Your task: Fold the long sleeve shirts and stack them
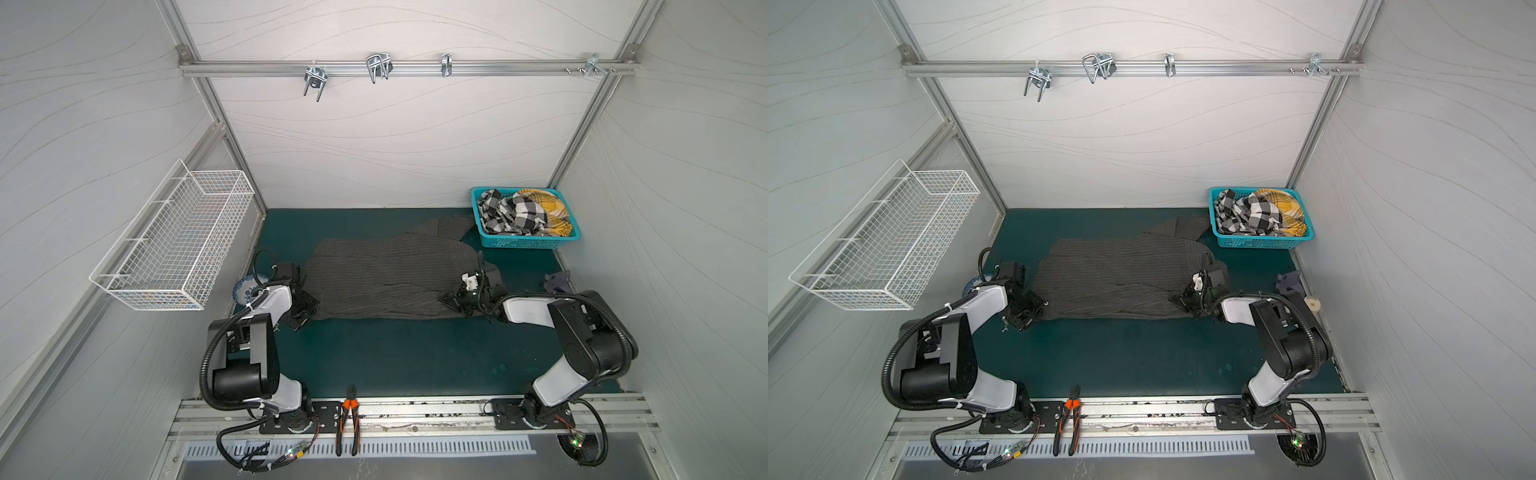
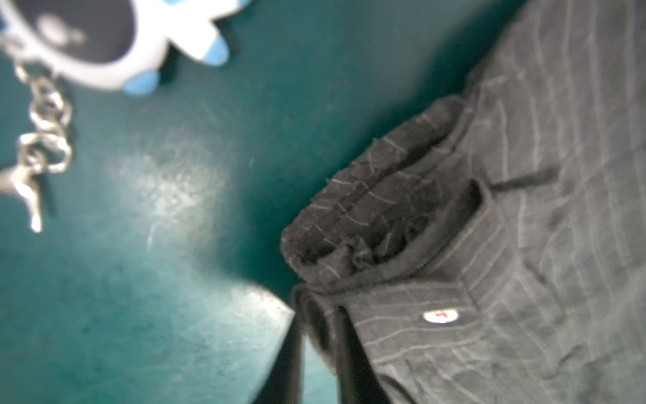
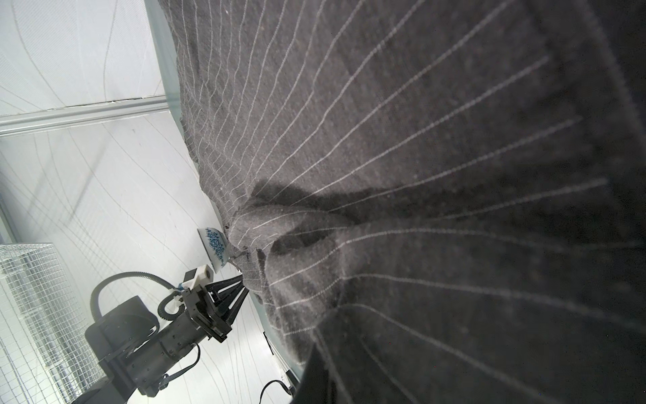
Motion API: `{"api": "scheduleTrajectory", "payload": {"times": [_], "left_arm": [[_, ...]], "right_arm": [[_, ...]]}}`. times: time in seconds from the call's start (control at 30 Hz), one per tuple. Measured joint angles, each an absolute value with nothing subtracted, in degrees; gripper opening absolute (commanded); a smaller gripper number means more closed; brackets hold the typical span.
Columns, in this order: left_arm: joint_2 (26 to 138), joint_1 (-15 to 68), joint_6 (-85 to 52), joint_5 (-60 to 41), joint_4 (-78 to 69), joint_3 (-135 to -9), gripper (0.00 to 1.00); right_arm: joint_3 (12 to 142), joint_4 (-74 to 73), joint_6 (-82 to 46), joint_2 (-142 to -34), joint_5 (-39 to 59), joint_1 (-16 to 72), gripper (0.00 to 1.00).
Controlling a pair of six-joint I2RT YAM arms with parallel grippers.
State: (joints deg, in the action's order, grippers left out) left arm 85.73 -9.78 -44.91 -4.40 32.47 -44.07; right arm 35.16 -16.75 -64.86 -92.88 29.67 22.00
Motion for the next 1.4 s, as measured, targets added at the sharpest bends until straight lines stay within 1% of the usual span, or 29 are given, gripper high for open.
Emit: {"api": "scheduleTrajectory", "payload": {"times": [0.03,0.3,0.37,0.47,0.6,0.7,0.8,0.97,1.1,1.23,1.4], "left_arm": [[86.17,-9.78,-44.95,-4.36,32.47,-44.16,0.0],[86.56,-9.32,-44.8,-4.64,35.0,-48.34,0.0],[85.65,-8.49,-44.73,-3.84,37.17,-52.21,0.0],[85.03,-6.83,-44.25,-2.98,38.48,-61.73,0.0],[86.61,-5.04,-43.05,-5.3,36.51,-74.56,0.0],[88.01,-4.86,-42.72,-6.31,34.22,-77.71,0.0],[88.2,-5.04,-42.39,-6.0,31.99,-75.59,0.0],[88.58,-7.22,-42.5,-5.34,27.55,-63.64,0.0],[89.1,-9.85,-43.18,-3.46,27.64,-54.98,0.0],[89.03,-10.41,-43.29,-1.48,28.49,-54.0,0.0],[88.92,-10.39,-43.27,-0.84,28.42,-54.0,0.0]], "right_arm": [[35.11,-16.91,-64.9,-92.88,29.69,21.93,0.0],[34.59,-17.52,-65.01,-92.88,30.63,20.99,0.0],[34.59,-17.52,-65.01,-92.88,31.05,20.38,0.0],[34.63,-17.52,-64.99,-92.82,32.18,18.74,0.0],[35.64,-17.5,-64.84,-92.09,33.78,17.32,0.0],[36.77,-17.61,-64.49,-90.32,34.57,17.28,0.0],[36.82,-18.35,-64.07,-89.12,34.61,17.47,0.0],[35.24,-19.99,-63.53,-90.02,34.3,19.99,0.0],[34.59,-21.74,-63.59,-94.06,34.09,22.22,0.0],[34.59,-22.31,-63.61,-96.09,34.02,23.42,0.0],[34.59,-22.57,-63.61,-96.18,33.5,23.51,0.0]]}}
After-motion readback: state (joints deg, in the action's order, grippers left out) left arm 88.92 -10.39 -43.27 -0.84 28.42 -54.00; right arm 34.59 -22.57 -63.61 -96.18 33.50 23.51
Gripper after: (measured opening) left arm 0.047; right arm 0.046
